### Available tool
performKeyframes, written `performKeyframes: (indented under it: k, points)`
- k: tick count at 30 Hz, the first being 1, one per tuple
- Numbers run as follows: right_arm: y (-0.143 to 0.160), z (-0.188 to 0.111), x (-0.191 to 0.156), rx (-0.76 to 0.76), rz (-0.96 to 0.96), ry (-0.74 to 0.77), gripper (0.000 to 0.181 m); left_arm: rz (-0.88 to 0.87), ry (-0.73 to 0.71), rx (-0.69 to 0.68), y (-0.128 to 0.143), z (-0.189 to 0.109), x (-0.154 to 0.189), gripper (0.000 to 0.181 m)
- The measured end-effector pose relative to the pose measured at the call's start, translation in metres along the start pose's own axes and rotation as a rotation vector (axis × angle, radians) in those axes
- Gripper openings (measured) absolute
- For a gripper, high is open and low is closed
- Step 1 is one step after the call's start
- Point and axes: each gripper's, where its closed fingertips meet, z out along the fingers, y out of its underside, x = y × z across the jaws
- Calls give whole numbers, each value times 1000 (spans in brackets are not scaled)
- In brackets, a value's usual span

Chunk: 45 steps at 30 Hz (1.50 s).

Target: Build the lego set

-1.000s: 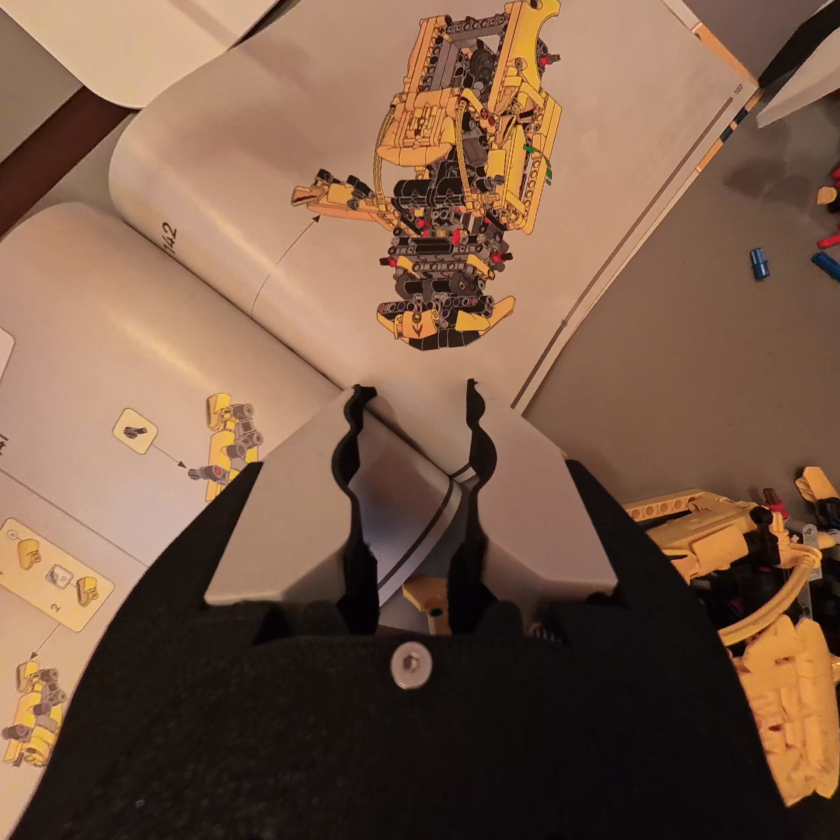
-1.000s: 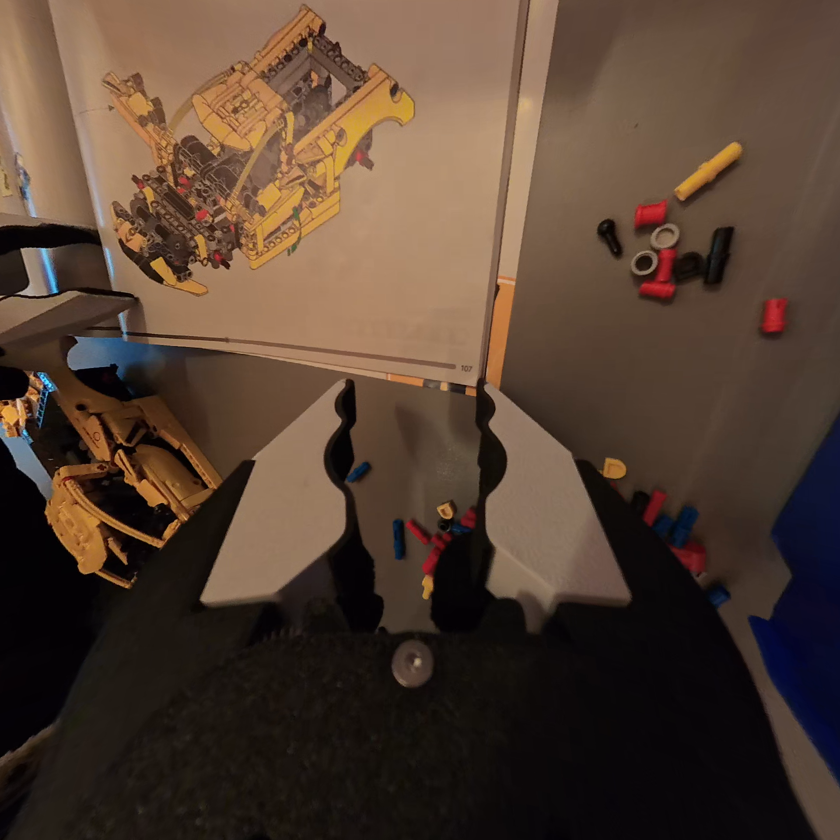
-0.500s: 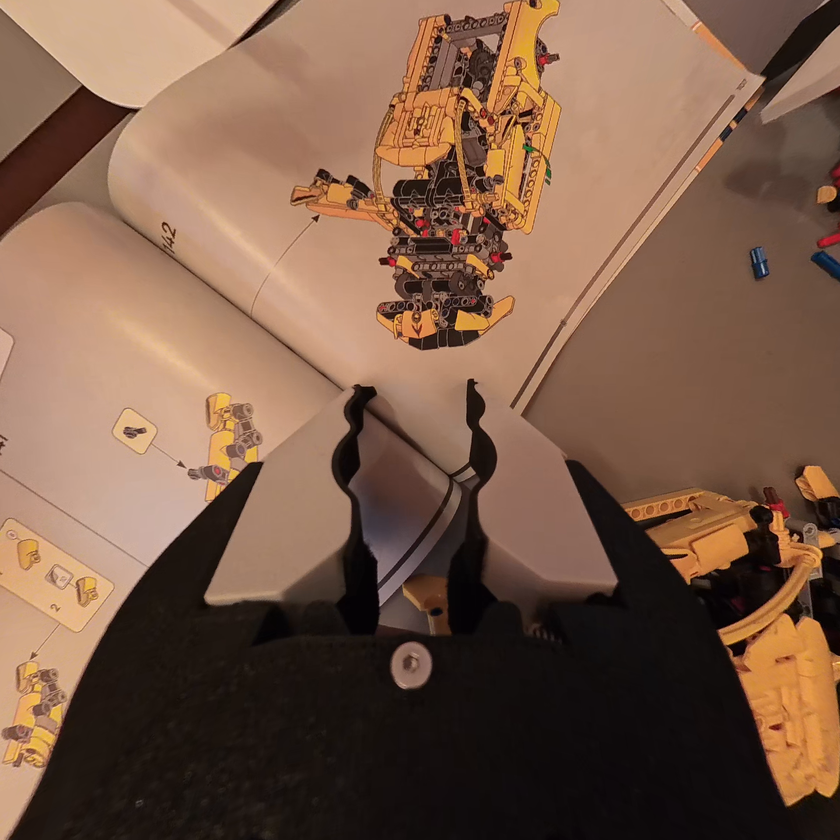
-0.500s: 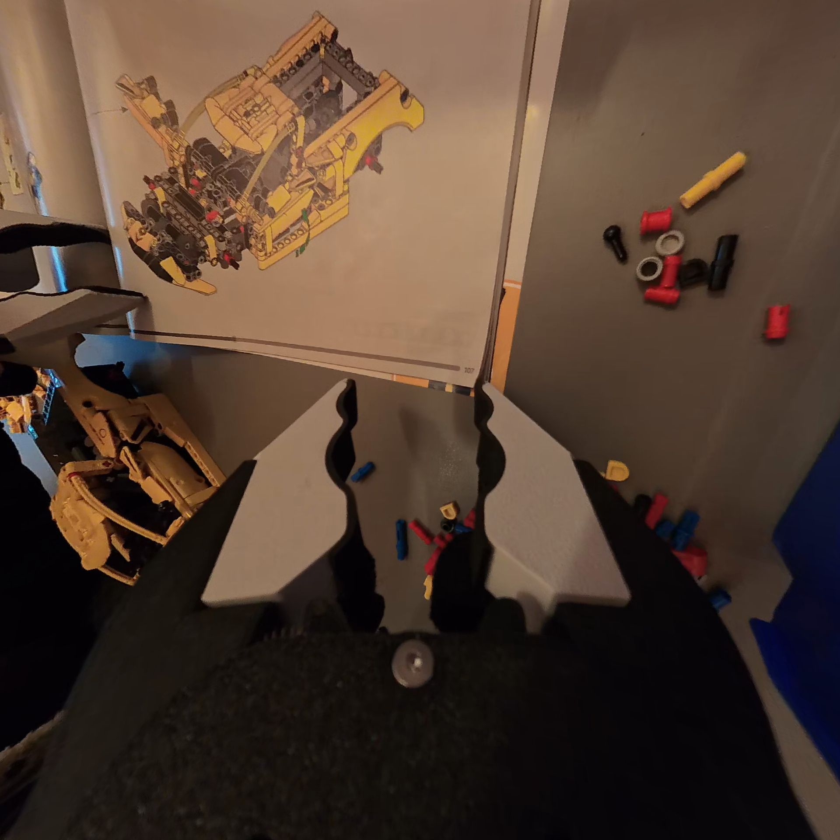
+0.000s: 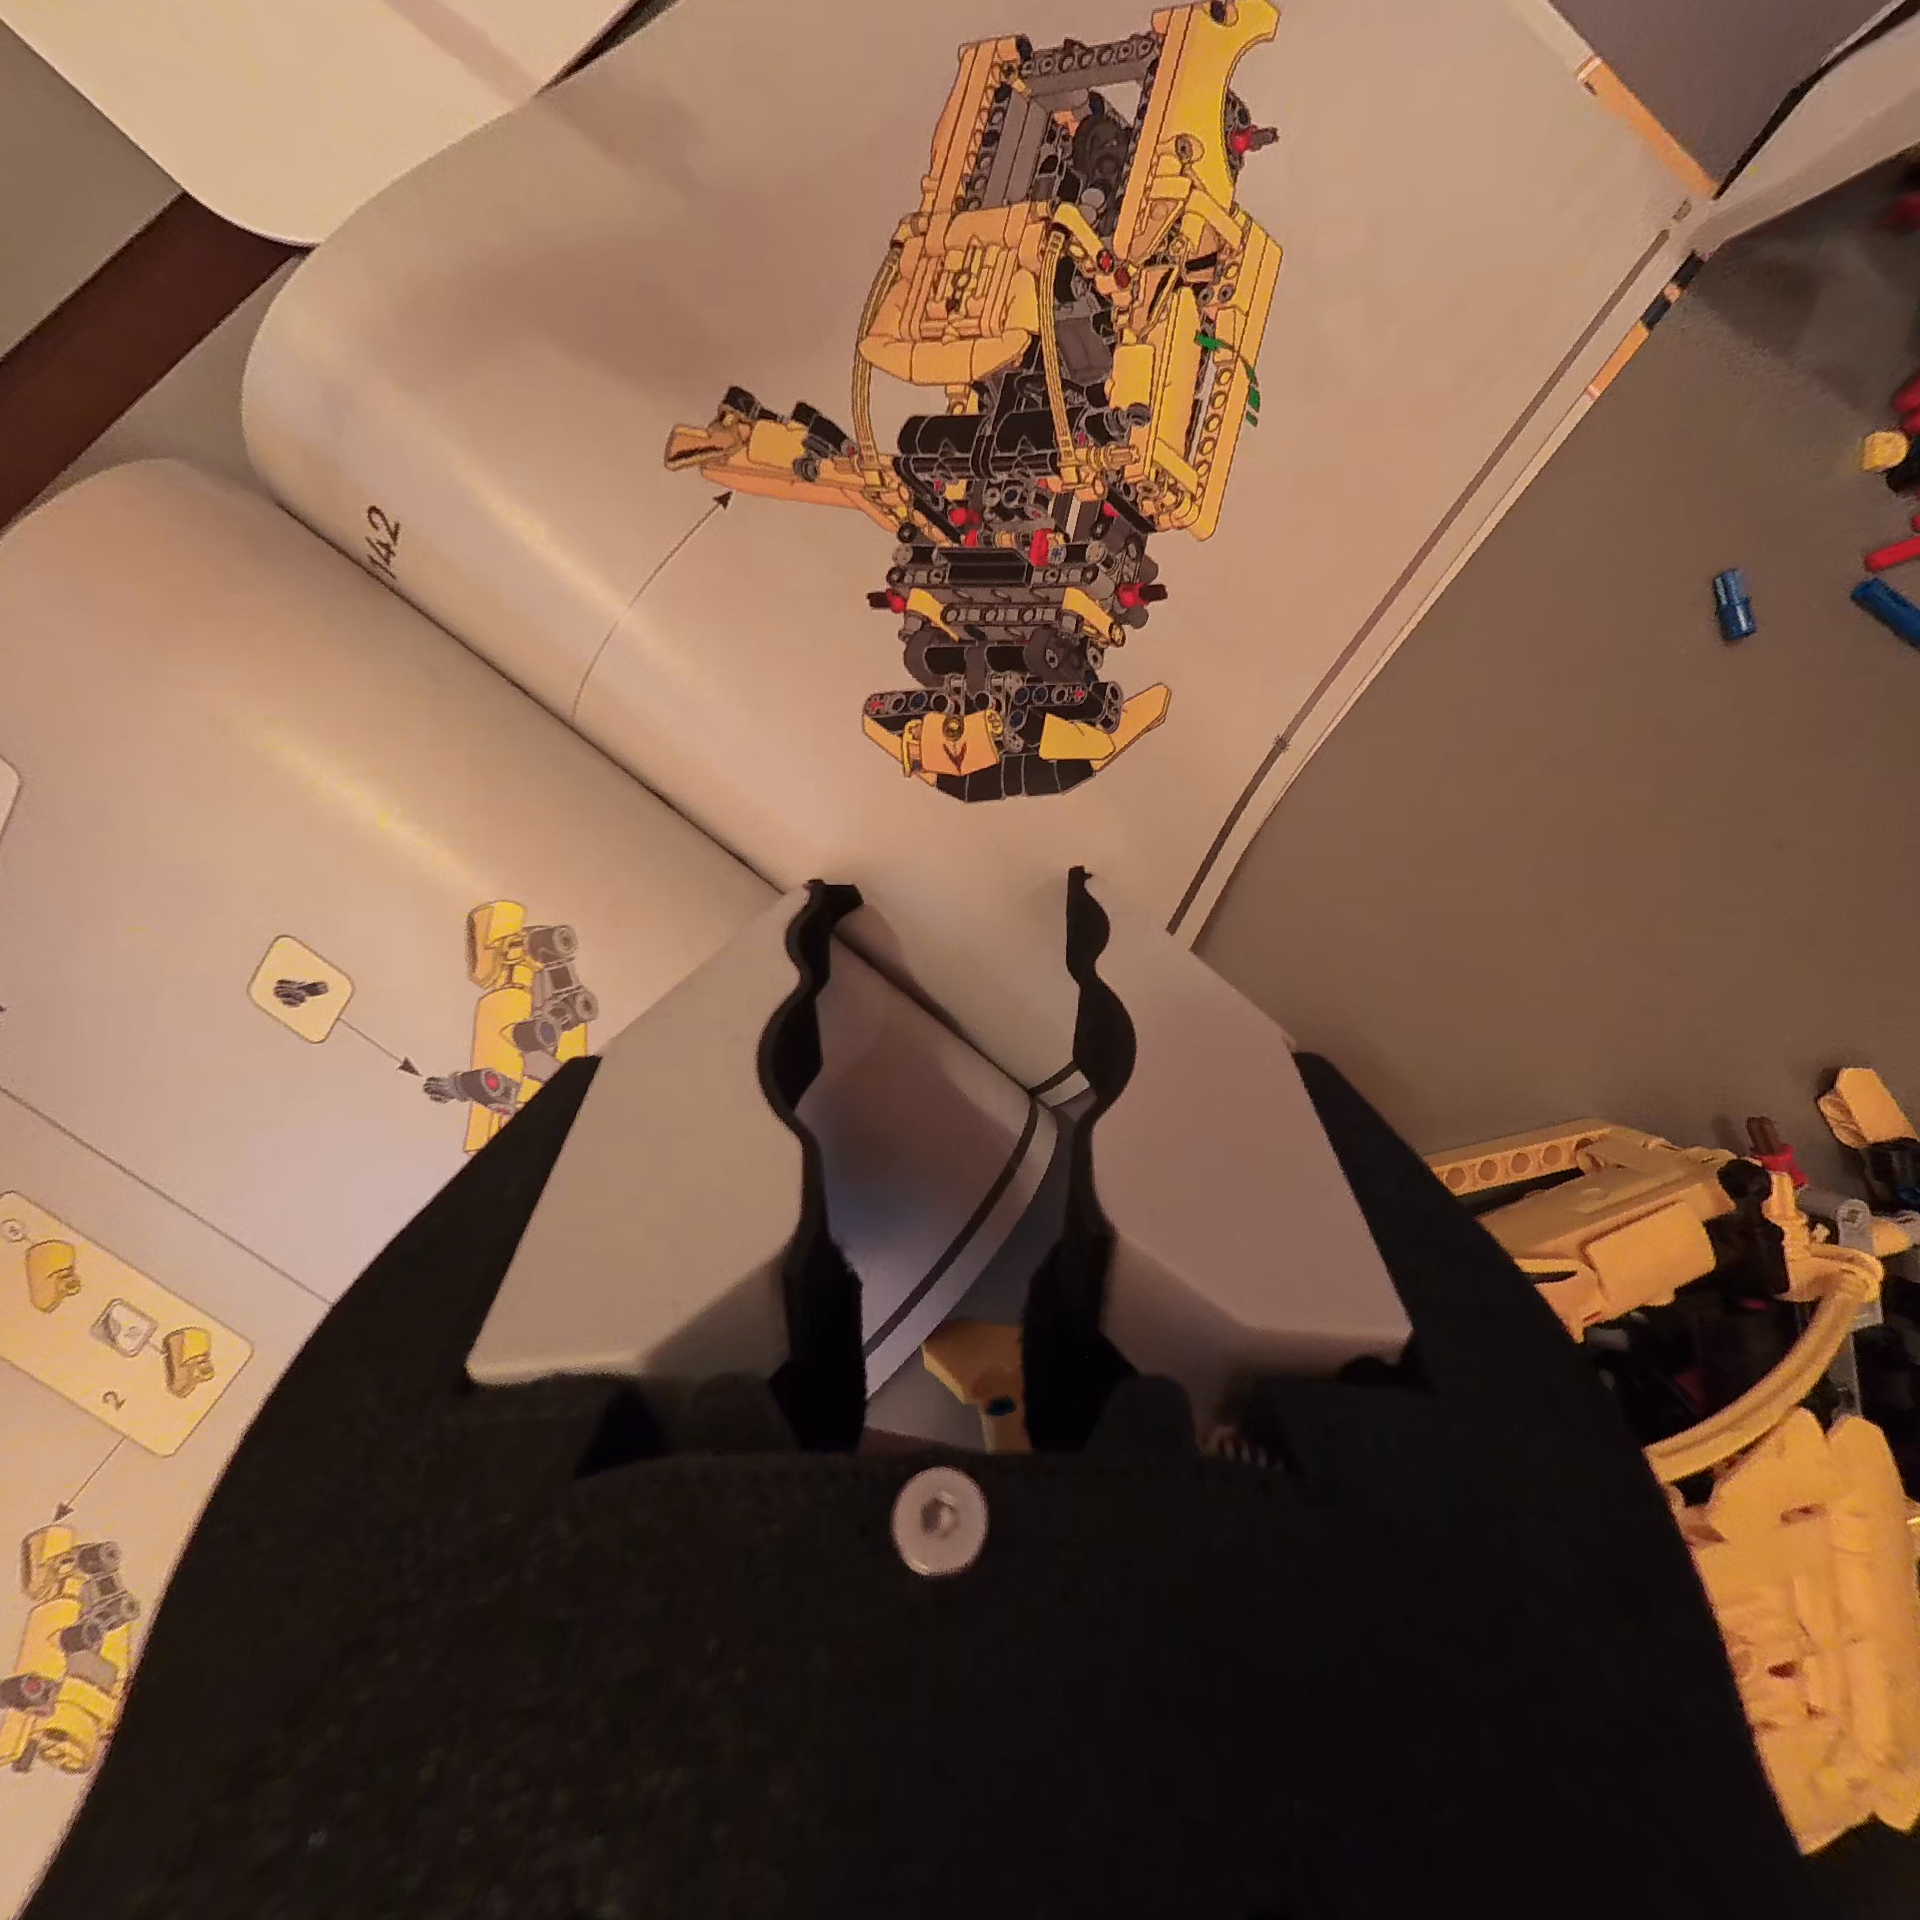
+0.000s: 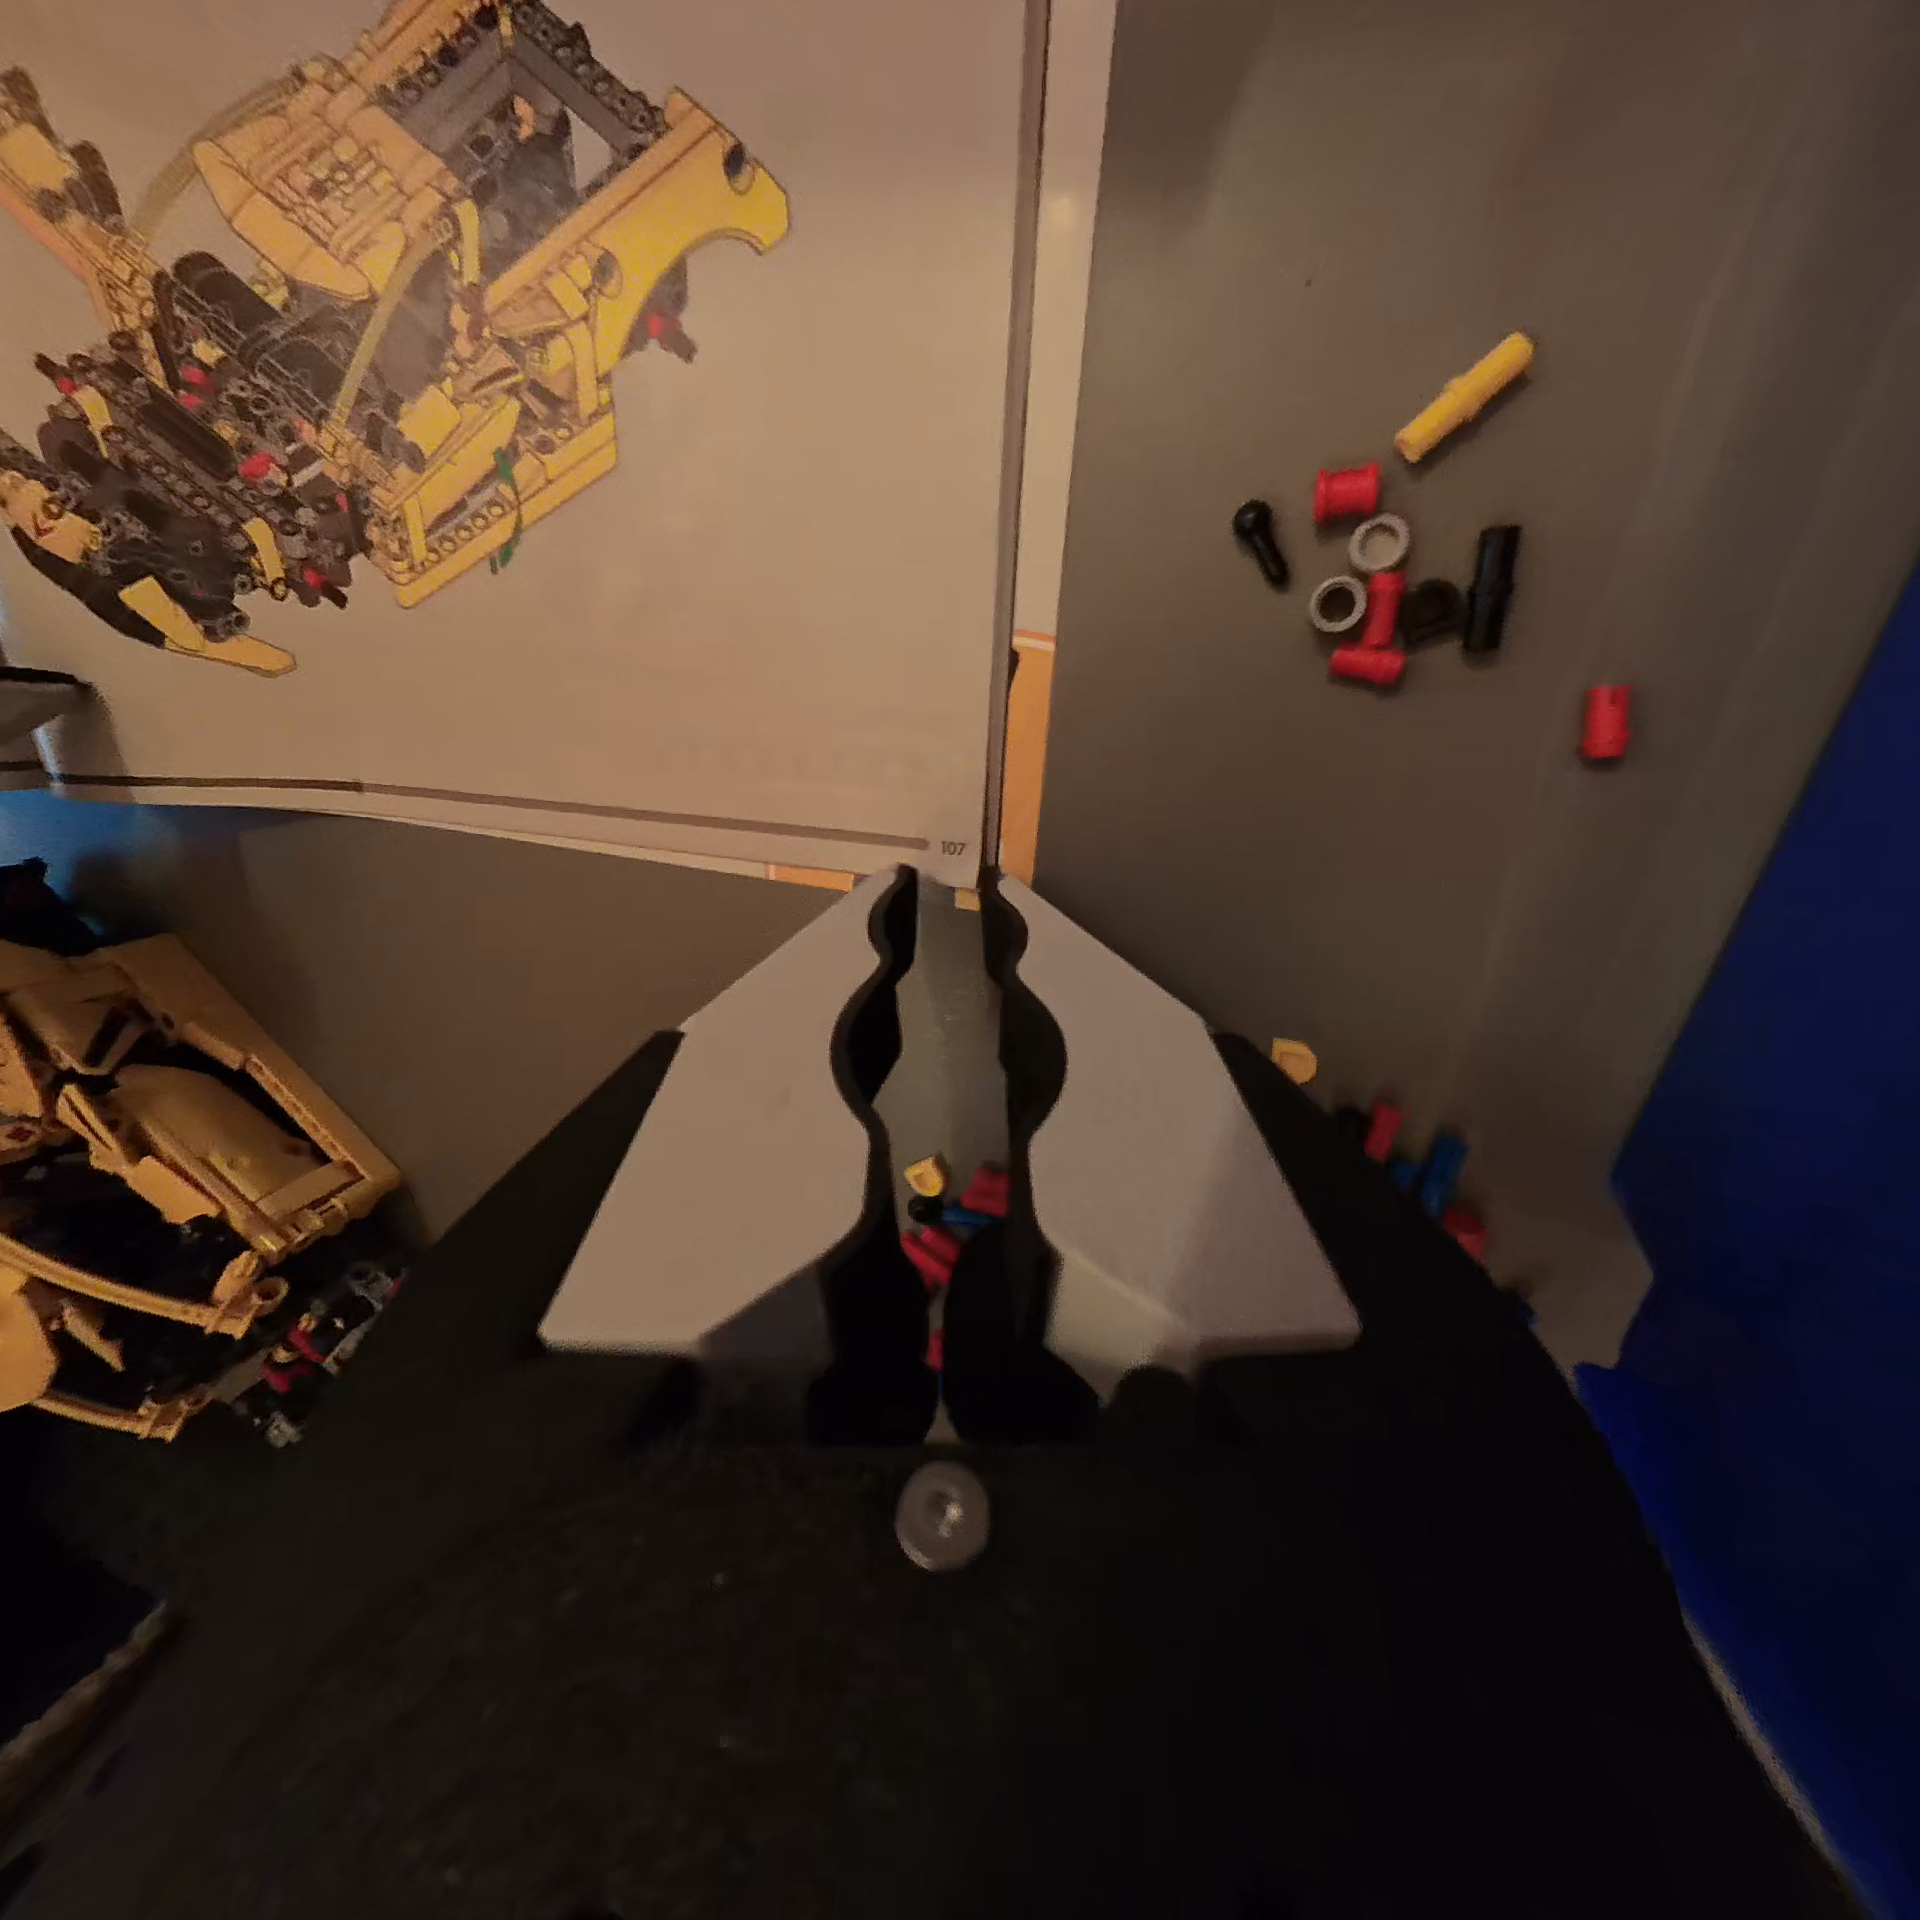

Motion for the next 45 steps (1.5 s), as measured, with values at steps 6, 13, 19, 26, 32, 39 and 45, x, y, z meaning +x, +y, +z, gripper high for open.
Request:
performKeyframes:
  k: [6, 13, 19, 26, 32, 39, 45]
  points:
    - [-10, -3, -17, 43, -5, -123, 0, -2, 3, 2, 0, 0, 0, 45]
    - [-20, -12, -42, 97, -95, -199, 0, -9, 14, 5, -1, 0, 0, 45]
    - [-28, -21, -87, 156, -208, -333, 0, -45, 34, 39, -7, -2, -1, 45]
    - [-14, -11, -166, 86, -416, -456, 0, -264, 282, 286, -47, -30, 13, 45]
    - [3, -7, -219, 51, -553, -530, 0, -501, 687, 385, -61, -44, 28, 51]
    - [1, -13, -235, 113, -609, -652, 0, -526, 725, 443, -62, -52, 20, 0]
    - [-77, -32, -197, 596, -454, -508, 98, -524, 804, 481, -68, -60, 26, 0]
